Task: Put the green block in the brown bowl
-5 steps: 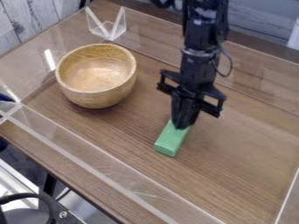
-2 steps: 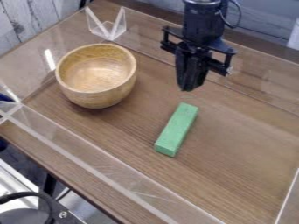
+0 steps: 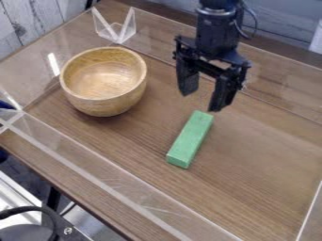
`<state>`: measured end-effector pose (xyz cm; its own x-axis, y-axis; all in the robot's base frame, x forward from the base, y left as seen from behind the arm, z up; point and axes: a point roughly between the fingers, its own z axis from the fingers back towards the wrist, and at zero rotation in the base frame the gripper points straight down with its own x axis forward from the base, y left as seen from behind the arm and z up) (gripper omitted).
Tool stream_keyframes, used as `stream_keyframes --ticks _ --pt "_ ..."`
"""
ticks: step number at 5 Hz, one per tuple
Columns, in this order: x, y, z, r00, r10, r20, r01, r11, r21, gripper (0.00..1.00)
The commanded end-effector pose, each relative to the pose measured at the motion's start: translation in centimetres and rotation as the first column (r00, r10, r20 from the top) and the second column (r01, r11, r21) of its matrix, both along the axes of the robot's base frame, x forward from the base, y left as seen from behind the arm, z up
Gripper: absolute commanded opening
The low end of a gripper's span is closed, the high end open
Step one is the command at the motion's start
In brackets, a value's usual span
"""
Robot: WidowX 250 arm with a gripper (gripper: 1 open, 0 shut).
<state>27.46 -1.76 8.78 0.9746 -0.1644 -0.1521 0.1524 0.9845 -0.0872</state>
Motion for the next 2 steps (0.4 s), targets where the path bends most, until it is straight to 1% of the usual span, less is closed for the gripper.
stream_keyframes --ticks 1,2 --pt "0.5 0.2 -0.1 0.999 -0.001 0.040 0.000 1.000 0.004 1.00" --pt "0.4 0.4 -1.5 0.999 -0.001 0.037 0.001 1.000 0.010 1.00"
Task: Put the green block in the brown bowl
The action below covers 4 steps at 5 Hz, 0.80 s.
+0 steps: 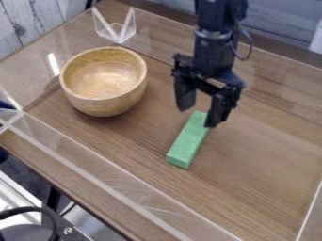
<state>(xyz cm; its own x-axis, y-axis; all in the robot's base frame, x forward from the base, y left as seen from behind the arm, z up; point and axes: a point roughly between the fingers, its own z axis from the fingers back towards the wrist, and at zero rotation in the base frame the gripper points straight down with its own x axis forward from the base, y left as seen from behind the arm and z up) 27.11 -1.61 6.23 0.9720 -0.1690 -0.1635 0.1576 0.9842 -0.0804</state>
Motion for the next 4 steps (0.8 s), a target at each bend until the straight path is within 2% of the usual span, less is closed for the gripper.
stream_keyframes --ticks 1,3,4 --pt "0.7 0.3 -0.4 0.999 0.004 0.040 -0.004 1.000 0.010 1.00" --pt "0.6 0.5 -2.6 1.000 0.007 0.023 -0.008 1.000 0.019 1.00" --pt "0.7 0.5 -2.9 1.000 0.012 0.022 -0.013 1.000 0.017 0.00"
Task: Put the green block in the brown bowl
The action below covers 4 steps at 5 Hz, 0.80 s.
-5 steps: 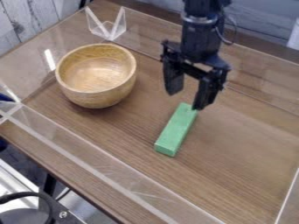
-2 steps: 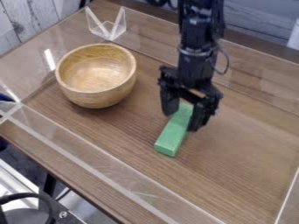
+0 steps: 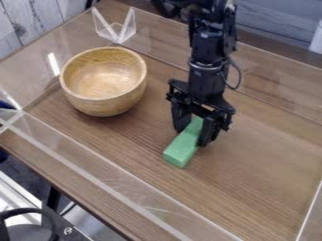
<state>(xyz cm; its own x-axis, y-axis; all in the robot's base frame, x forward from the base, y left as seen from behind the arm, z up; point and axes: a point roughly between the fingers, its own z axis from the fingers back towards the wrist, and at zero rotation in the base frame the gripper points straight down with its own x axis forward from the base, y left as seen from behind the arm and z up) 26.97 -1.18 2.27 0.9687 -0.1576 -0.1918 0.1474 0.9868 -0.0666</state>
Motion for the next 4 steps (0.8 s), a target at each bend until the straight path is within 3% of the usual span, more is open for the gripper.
stream_keyframes --ticks 1,3,4 --pt "0.8 0.1 1.3 0.999 0.005 0.048 -0.005 1.000 -0.004 0.00" --pt "1.0 0.4 3.3 0.997 0.011 0.072 -0.010 1.000 -0.015 0.00" --pt "1.4 0.9 5.8 0.993 0.026 0.115 -0.024 0.999 -0.022 0.00"
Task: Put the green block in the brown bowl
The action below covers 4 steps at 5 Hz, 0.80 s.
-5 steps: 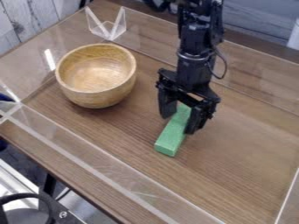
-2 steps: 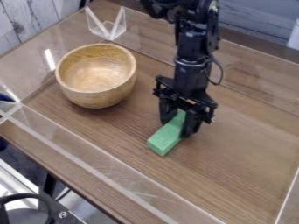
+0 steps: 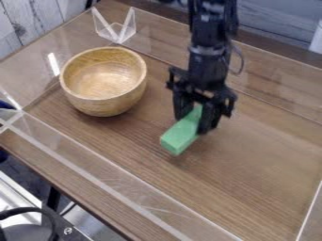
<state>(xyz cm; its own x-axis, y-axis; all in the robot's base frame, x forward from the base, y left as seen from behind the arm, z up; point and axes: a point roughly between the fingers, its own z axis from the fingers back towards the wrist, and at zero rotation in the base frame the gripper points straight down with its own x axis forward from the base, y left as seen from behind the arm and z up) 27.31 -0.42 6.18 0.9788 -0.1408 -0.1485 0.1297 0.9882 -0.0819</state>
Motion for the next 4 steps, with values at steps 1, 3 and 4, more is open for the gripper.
stream_keyframes --ticks 1,3,4 --pt "1.7 1.8 5.2 0.991 0.049 0.124 -0.049 0.999 -0.002 0.00" --pt "3.1 9.8 8.0 0.973 0.171 0.158 -0.175 0.985 0.011 0.00" --pt "3.6 12.6 9.1 0.964 0.210 0.166 -0.215 0.977 0.013 0.00"
